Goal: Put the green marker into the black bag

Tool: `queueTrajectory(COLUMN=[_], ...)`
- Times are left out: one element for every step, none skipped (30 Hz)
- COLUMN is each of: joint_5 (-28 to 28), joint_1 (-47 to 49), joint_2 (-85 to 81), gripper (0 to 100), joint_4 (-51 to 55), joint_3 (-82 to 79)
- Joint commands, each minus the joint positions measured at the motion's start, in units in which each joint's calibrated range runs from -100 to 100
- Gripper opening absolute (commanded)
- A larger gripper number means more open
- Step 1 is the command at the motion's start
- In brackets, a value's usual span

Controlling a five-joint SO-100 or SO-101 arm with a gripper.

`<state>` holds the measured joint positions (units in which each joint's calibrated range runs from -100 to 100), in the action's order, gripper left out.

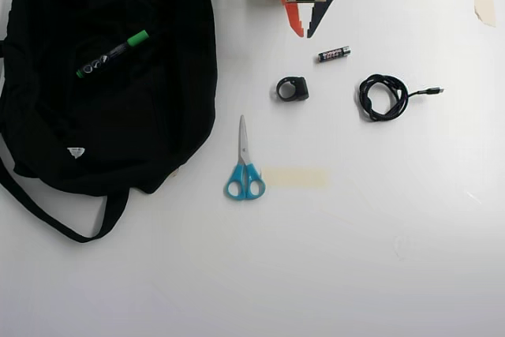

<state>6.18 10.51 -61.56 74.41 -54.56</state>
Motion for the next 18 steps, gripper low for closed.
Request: queueTrajectory(joint_5=[-0.3,-0.3,-0.3,-0.4,-0.4,-0.4,-0.4,-0.4,-0.4,-0.4,-0.4,-0.4,-0.3,-0.3,-0.2,-0.1,0.0,0.0], joint_1=[-0.4,-0.4,-0.5,-0.6,-0.6,-0.7,-0.7,-0.3,-0.2,-0.2,-0.2,-0.2,-0.3,-0.7,-0.9,-0.9,-0.9,-0.9], joint_2=[-8.6,-10.9,-13.0,-14.9,-16.4,-17.9,-19.1,-20.3,-21.3,-23.5,-24.6,-25.6,-26.5,-27.3,-28.1,-28.7,-29.2,-29.9], gripper=[2,2,2,2,2,2,2,2,2,2,2,2,2,2,2,2,2,2], joint_4=[-4.2,-5.2,-6.1,-6.6,-6.7,-6.7,-6.7,-6.7,-6.5,-6.1,-6.1,-6.1,-6.1,-6.1,-6.1,-6.1,-6.0,-6.0], joint_3=[-9.3,-12.6,-15.5,-18.3,-20.8,-23.2,-25.3,-27.1,-28.7,-31.4,-32.9,-34.2,-35.6,-36.8,-38.1,-39.2,-40.3,-41.0])
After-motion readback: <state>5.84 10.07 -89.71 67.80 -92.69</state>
